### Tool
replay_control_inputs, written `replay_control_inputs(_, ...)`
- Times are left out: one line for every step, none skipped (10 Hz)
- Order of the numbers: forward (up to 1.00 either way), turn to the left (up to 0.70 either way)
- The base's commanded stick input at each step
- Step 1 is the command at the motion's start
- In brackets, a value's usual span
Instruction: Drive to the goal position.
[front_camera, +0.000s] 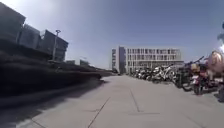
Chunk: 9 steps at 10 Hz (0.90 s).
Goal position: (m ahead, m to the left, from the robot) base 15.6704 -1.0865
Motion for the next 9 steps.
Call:
replay_control_inputs(1.0, 0.02)
replay_control_inputs(1.0, 0.02)
replay_control_inputs(1.0, 0.02)
replay_control_inputs(1.0, 0.02)
replay_control_inputs(1.0, 0.02)
replay_control_inputs(1.0, 0.02)
replay_control_inputs(1.0, 0.02)
replay_control_inputs(1.0, 0.02)
replay_control_inputs(1.0, 0.02)
